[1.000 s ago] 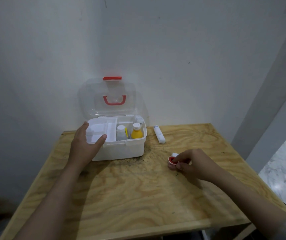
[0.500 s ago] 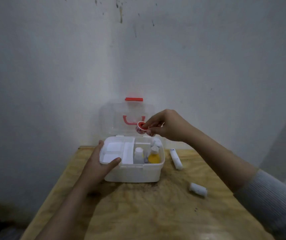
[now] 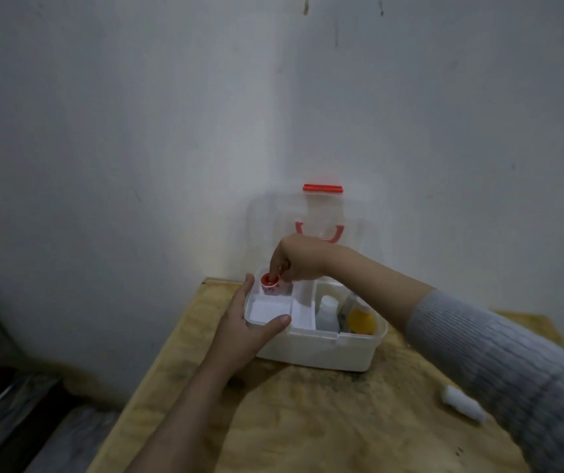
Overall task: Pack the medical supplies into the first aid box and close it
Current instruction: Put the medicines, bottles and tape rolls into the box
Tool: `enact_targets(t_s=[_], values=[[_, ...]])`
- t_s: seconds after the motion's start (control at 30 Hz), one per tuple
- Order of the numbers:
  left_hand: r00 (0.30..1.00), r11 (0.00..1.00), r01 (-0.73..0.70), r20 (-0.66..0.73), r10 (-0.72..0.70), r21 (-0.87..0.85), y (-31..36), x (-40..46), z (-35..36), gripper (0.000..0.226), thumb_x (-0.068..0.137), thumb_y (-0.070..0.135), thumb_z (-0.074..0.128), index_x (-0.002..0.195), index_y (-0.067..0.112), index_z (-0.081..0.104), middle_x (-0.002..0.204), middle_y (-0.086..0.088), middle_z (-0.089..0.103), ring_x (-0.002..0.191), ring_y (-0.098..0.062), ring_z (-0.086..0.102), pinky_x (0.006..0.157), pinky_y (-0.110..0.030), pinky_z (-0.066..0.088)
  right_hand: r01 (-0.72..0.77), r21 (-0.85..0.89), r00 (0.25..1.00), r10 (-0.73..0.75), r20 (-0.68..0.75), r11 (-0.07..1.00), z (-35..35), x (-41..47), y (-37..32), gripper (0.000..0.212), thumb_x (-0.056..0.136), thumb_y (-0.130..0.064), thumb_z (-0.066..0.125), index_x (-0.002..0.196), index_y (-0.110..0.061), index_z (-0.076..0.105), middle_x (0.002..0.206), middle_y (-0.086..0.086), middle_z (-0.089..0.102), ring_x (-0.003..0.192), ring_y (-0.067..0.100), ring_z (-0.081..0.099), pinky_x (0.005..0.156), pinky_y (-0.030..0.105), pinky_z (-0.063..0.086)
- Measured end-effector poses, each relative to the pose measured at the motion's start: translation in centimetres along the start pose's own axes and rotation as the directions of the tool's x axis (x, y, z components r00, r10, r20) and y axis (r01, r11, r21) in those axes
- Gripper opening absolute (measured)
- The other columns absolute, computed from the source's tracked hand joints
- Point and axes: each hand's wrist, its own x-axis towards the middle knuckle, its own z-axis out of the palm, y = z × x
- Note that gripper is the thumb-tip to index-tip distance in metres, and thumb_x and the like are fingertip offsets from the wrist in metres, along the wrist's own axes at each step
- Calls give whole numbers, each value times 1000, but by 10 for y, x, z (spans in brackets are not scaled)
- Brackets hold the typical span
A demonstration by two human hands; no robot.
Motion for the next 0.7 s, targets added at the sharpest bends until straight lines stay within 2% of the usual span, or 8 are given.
enact_targets(t_s=[0.2, 0.27, 0.33, 0.37, 0.43, 0.53, 0.63, 0.7], values=[[1000, 1000, -12, -13, 12, 11, -2, 3, 2, 106, 57, 68, 70, 146, 39, 21, 153, 5, 31, 133, -22, 38, 102, -40, 41, 23, 8, 999, -23, 29, 1000, 8, 6, -3, 27, 83, -9, 66, 109, -16, 70, 110, 4, 72, 80, 14, 61, 82, 29, 53], [1000, 1000, -16, -16, 16, 1, -2, 3, 1, 105, 56, 66, 70, 145, 40, 22, 152, 6, 32, 133, -21, 39, 103, -42, 42, 30, 23, 999, -31, 33, 999, 5, 2, -3, 33, 83, -8, 66, 114, -17, 67, 114, 4, 71, 80, 12, 60, 77, 24, 50], [1000, 1000, -24, -11, 24, -12, -3, 2, 0, 106, 54, 69, 70, 145, 40, 23, 153, 7, 32, 133, -20, 38, 104, -43, 42, 15, 72, 1000, -15, -5, 997, -1, -7, -1, 35, 84, -5, 64, 117, -16, 66, 117, 5, 69, 84, 13, 63, 74, 23, 51], [1000, 999, -29, -9, 29, -13, -4, 2, 0, 107, 53, 70, 70, 145, 39, 24, 153, 6, 32, 134, -20, 37, 104, -43, 41, 5, 102, 999, -2, -39, 995, -6, -14, 1, 35, 84, -4, 63, 117, -15, 66, 116, 5, 70, 89, 15, 66, 78, 26, 54], [999, 999, -35, -10, 35, -12, -5, 4, 1, 105, 55, 68, 71, 144, 38, 25, 153, 5, 32, 134, -21, 38, 104, -45, 42, -11, 163, 995, 27, -97, 987, -15, -34, 5, 32, 84, -7, 65, 114, -15, 67, 114, 4, 71, 94, 14, 66, 84, 24, 53], [1000, 1000, -24, -3, 24, -3, -8, 6, 2, 104, 56, 68, 71, 145, 37, 27, 150, 5, 36, 130, -21, 41, 100, -42, 44, -42, 238, 985, 80, -154, 970, -28, -77, 13, 26, 81, -11, 69, 106, -18, 72, 104, 0, 74, 87, 8, 66, 78, 15, 49], [999, 999, -34, 14, 35, -33, -11, 7, 0, 109, 51, 74, 69, 145, 35, 30, 146, 7, 42, 125, -17, 45, 98, -37, 45, -105, 257, 969, 156, -191, 961, -32, -132, 26, 21, 79, -15, 72, 97, -24, 75, 93, -4, 75, 81, 9, 68, 76, 21, 52], [999, 997, -47, 14, 48, -56, -12, 7, -1, 107, 51, 74, 70, 143, 35, 32, 142, 10, 44, 121, -13, 47, 97, -34, 45, -168, 278, 958, 223, -180, 946, -25, -170, 36, 18, 77, -15, 72, 91, -26, 76, 86, -8, 75, 75, 8, 68, 69, 20, 52]])
